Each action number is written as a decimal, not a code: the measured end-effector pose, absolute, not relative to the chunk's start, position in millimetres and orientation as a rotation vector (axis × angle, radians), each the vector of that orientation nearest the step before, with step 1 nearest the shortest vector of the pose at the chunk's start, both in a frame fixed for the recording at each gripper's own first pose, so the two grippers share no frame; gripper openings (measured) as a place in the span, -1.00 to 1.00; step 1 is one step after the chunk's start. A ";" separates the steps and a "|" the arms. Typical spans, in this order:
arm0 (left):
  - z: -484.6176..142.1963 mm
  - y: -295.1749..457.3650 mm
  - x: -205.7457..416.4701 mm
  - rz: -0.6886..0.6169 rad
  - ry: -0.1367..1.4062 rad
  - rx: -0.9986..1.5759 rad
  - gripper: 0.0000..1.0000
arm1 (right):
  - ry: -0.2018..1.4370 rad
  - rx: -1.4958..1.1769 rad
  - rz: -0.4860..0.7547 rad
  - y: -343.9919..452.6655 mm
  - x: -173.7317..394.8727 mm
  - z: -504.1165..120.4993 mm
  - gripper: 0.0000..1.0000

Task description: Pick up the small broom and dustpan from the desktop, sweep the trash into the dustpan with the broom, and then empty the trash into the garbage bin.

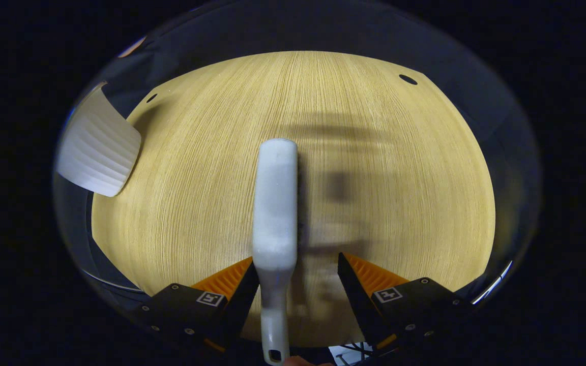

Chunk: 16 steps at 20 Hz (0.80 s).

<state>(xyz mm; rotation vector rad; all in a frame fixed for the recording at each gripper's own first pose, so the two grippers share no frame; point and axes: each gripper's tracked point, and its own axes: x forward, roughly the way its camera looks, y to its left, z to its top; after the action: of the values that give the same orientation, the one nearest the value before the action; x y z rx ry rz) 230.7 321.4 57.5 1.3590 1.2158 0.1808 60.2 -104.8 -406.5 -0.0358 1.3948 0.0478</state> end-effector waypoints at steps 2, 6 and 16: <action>61.7 316.0 229.2 0.172 1.167 1.489 -0.38 | 1.398 -0.034 0.046 -105.1 60.6 -406.1 0.81; 73.3 314.1 237.4 0.170 1.096 1.648 -0.37 | 1.394 -0.039 0.058 -100.7 61.3 -403.6 0.81; 10.8 247.4 223.0 0.177 1.082 0.712 -0.37 | 1.392 0.006 0.090 -94.2 59.9 -395.3 0.81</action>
<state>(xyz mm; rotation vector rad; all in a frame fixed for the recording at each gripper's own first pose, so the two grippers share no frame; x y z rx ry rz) 223.0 247.4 10.8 0.7115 1.0816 0.1767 59.9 -94.2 -395.3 0.0060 1.3916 0.0896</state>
